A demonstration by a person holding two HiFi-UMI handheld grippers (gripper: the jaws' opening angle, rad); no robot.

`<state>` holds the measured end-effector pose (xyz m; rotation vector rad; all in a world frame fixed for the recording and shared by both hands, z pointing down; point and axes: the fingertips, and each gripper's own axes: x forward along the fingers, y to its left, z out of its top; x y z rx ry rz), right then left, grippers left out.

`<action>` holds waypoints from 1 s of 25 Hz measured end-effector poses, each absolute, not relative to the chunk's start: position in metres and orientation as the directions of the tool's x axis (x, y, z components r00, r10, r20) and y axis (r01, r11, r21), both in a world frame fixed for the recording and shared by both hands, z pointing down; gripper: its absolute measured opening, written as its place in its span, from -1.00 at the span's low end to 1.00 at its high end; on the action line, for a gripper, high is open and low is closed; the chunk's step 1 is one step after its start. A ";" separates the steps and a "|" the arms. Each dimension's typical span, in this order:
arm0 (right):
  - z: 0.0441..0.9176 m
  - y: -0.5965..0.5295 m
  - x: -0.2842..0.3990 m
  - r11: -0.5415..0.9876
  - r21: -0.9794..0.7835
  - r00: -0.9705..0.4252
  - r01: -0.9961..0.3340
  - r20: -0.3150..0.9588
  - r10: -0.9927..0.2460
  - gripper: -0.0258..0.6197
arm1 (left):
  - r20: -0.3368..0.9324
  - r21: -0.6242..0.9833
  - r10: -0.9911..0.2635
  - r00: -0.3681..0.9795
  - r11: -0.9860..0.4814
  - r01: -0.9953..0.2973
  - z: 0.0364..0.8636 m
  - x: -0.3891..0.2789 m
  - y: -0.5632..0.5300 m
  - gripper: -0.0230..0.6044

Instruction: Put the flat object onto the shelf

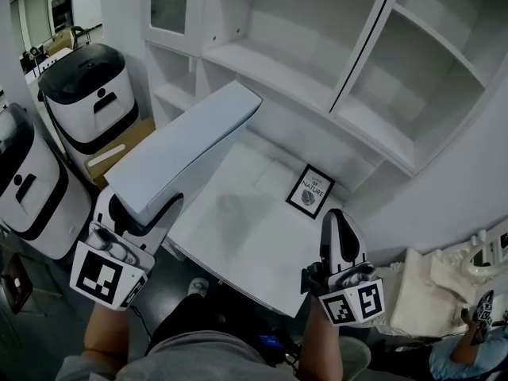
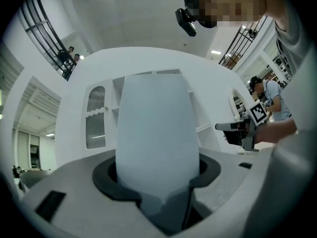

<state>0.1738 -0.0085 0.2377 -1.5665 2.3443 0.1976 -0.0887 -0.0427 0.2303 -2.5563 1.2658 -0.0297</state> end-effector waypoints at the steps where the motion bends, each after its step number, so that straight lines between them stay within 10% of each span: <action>1: 0.236 -0.013 0.175 0.384 -0.055 -0.346 -0.922 -0.334 -0.877 -0.83 | -0.102 -0.263 -0.775 0.624 -0.583 -0.768 0.232 -0.087 -0.050 -0.11; 25: 0.234 -0.153 0.141 0.233 -0.046 -0.209 -0.971 -0.304 -0.930 -0.83 | -0.052 -0.238 -0.642 0.765 -0.736 -0.634 0.244 -0.112 -0.218 -0.11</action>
